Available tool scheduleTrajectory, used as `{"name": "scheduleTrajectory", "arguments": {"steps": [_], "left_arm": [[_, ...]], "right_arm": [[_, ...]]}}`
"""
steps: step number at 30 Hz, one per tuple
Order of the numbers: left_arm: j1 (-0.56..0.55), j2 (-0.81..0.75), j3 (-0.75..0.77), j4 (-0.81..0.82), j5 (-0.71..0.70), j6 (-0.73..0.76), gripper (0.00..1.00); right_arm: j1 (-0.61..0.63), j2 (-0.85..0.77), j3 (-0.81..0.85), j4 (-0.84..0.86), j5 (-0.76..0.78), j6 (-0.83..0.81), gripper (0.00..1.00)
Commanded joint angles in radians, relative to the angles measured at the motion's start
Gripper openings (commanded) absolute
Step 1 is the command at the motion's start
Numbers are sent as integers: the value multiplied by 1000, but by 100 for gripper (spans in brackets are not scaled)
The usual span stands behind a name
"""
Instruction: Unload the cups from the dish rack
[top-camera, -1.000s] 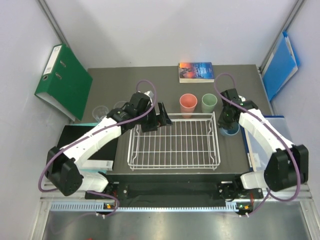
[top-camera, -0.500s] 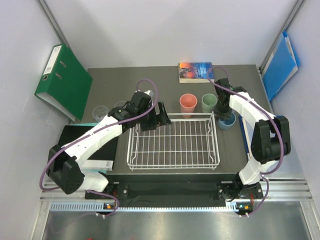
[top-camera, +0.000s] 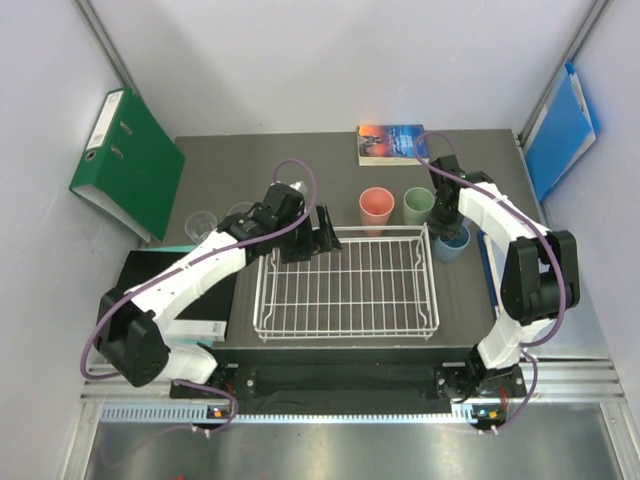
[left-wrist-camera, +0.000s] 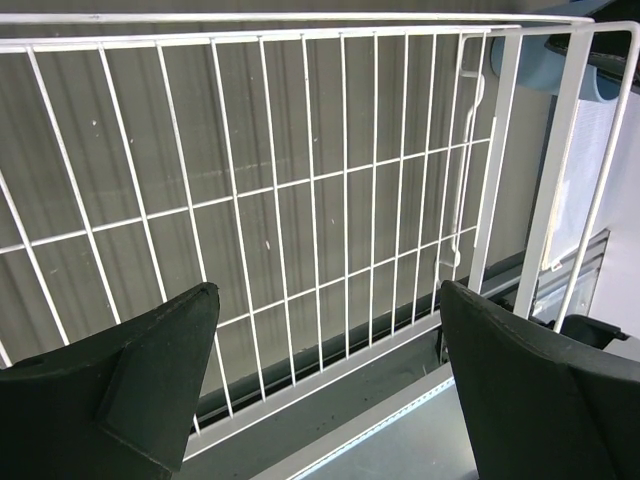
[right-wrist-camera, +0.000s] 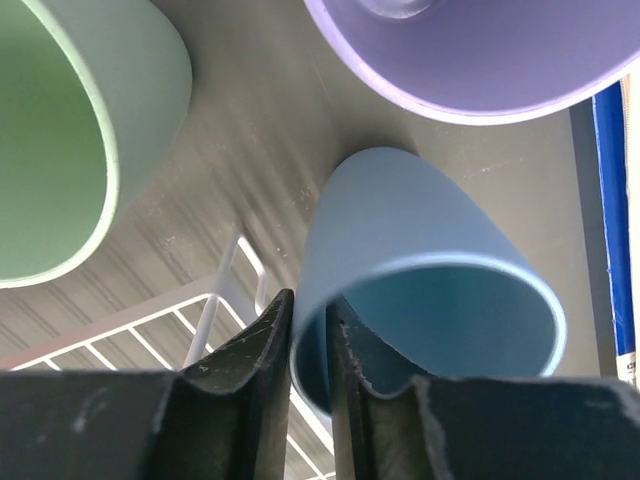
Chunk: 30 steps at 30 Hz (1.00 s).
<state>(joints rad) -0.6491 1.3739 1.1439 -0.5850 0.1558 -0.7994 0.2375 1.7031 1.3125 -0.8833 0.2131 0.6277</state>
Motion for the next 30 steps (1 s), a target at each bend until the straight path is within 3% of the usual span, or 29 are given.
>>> {"name": "scheduleTrajectory", "arguments": {"steps": [1, 5, 10, 13, 16, 17, 20, 22, 26, 30], "left_arm": [[0, 8, 36, 13, -4, 14, 96], [0, 8, 34, 13, -1, 14, 96], [0, -18, 39, 13, -35, 32, 97], [2, -32, 48, -1, -68, 54, 99], [0, -30, 71, -32, -114, 81, 99], [2, -30, 82, -54, -127, 86, 99], [-1, -26, 94, -96, -188, 136, 99], [-6, -22, 102, -124, -254, 161, 99], [-26, -41, 94, -150, -347, 230, 99], [-35, -64, 94, -159, -403, 264, 99]], "right_arm": [[2, -54, 19, -3, -15, -3, 21], [5, -82, 36, -28, -1, -6, 23], [37, -227, 138, -17, 29, 0, 30], [66, -344, 210, 35, 49, -17, 42], [91, -462, 206, 116, 63, -40, 60], [97, -494, 189, 148, 54, -63, 73], [167, -640, 47, 286, 119, -115, 90], [291, -784, -139, 446, 322, -143, 100], [498, -1052, -490, 809, 567, -362, 99], [643, -1116, -561, 816, 747, -440, 100]]}}
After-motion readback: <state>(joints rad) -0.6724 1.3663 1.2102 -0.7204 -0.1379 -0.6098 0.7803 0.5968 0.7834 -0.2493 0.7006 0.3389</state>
